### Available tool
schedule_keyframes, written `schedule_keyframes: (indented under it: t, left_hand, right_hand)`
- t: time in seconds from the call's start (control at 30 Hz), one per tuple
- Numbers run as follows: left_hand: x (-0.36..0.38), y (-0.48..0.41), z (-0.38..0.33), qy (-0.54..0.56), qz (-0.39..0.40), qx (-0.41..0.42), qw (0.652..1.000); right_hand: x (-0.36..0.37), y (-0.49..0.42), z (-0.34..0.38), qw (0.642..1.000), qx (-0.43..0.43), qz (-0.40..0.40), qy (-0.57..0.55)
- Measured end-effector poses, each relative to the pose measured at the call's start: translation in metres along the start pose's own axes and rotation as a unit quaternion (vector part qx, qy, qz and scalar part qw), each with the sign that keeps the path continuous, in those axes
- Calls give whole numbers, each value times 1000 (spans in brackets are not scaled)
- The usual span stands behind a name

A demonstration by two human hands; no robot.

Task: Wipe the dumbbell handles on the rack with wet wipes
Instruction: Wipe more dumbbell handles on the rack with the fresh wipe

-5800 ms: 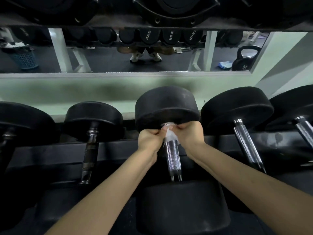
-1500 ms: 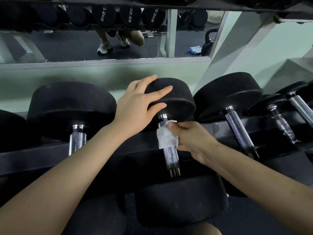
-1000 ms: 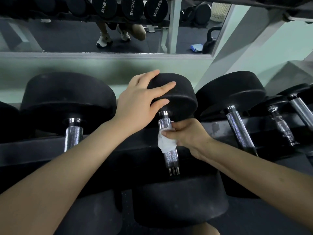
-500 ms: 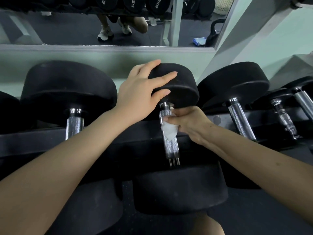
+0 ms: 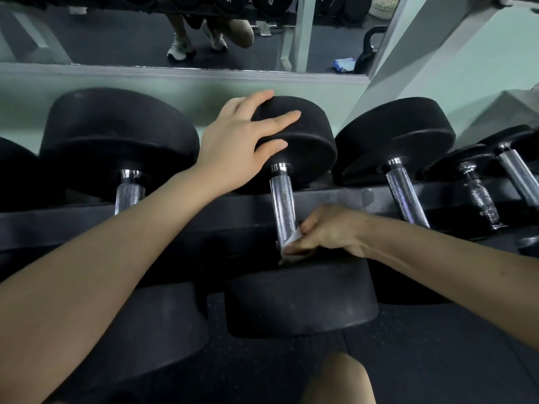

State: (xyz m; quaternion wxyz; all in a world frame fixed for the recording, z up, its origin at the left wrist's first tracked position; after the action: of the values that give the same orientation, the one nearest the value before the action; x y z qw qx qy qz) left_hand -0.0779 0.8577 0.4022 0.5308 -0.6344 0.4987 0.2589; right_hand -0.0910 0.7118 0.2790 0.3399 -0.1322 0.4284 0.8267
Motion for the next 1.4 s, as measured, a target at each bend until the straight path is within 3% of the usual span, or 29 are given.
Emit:
schedule_keyframes:
  t: [0.1, 0.23, 0.3, 0.37, 0.43, 0.5, 0.6, 0.8, 0.9, 1.1, 1.27, 1.33, 1.4]
  left_hand:
    - [-2, 0, 1, -4, 10, 2, 1000]
    - [-3, -1, 0, 19, 35, 1, 999]
    - [-11, 2, 5, 69, 23, -31, 997]
    - [-32, 11, 12, 86, -46, -86, 992]
    - [-44, 27, 14, 98, -80, -142, 982]
    - [-23, 44, 13, 185, -9, -193, 964]
    - [21, 72, 10, 336, 80, -274, 898]
    - [68, 90, 7, 433, 93, -367, 818]
    - [74, 92, 19, 421, 70, -406, 808]
    - [65, 87, 44, 335, 25, -438, 834]
    - [84, 93, 23, 500, 83, -474, 720]
    - [91, 92, 19, 549, 56, -483, 680]
    - [92, 91, 22, 551, 0, -482, 681]
  right_hand:
    - [-17, 10, 4, 997, -40, -60, 2]
    - [-45, 35, 30, 977, -139, -140, -84]
    - [-48, 42, 51, 965, -173, -195, -28]
    - [-43, 43, 67, 951, -166, -242, 94]
    - [-36, 35, 69, 953, -135, -231, 140]
    - [-27, 28, 68, 965, -123, -184, 140]
    - [-21, 26, 66, 978, -161, -116, 63]
    - [-25, 28, 54, 979, -174, -105, -23]
    - [-33, 32, 50, 976, -180, -113, -38]
    - [-39, 23, 56, 945, -172, -254, 117]
    - [-40, 20, 52, 931, -165, -294, 136]
    - [-40, 18, 45, 939, -165, -277, 119]
    - [-42, 18, 38, 945, -174, -263, 91]
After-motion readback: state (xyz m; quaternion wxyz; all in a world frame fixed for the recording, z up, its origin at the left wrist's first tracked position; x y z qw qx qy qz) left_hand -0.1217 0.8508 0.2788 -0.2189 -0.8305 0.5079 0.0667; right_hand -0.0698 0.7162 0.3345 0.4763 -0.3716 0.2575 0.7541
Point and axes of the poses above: each hand's wrist, its own y-axis away from the middle knuckle, its own x-axis out of the palm, z = x × y, the point moved 9 cm from there along -y, towards the middle knuckle, and after that the axes turned 3 degrees about z, right-handed, at the moved point
